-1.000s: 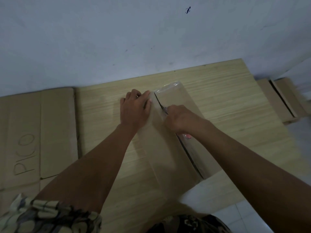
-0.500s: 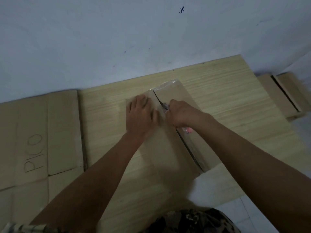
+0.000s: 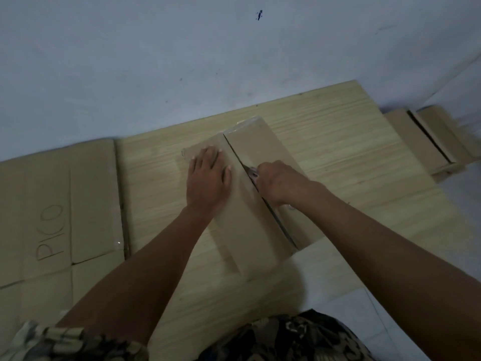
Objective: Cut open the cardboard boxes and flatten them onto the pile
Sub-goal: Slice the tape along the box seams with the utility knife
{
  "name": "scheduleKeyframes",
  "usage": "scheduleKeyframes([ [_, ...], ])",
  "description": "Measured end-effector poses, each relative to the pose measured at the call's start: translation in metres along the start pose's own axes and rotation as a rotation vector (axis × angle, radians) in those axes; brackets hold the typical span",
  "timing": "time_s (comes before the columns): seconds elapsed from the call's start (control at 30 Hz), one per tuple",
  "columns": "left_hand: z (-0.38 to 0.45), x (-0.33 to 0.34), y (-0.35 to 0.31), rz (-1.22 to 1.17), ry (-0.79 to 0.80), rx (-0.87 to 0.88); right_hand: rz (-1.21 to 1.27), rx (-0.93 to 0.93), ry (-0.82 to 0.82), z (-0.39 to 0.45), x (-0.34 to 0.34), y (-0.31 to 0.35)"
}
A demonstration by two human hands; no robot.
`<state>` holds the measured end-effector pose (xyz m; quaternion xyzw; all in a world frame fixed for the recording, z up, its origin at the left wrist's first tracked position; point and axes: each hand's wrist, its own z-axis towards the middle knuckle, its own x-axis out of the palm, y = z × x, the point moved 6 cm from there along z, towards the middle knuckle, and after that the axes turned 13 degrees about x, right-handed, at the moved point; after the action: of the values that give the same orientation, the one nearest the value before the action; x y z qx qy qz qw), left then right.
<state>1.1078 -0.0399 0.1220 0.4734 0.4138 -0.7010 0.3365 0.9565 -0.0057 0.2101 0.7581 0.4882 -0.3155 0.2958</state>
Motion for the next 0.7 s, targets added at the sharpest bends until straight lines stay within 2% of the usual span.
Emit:
scheduleKeyframes([
  [0.17,-0.036,0.006,-0.037,0.036,0.043,0.029,-0.04,0.006,-0.048,0.01,0.002,-0.008],
  [0.3,-0.043,0.004,-0.04,0.05,-0.026,0.005,-0.05,-0.007,-0.019,0.001,0.01,-0.013],
  [0.57,-0.037,0.003,-0.04,0.092,-0.025,0.012,-0.107,0.048,0.125,-0.031,0.03,-0.045],
  [0.7,-0.044,-0.006,-0.057,0.057,-0.043,-0.039,-0.065,0.027,0.097,-0.038,0.025,-0.041],
])
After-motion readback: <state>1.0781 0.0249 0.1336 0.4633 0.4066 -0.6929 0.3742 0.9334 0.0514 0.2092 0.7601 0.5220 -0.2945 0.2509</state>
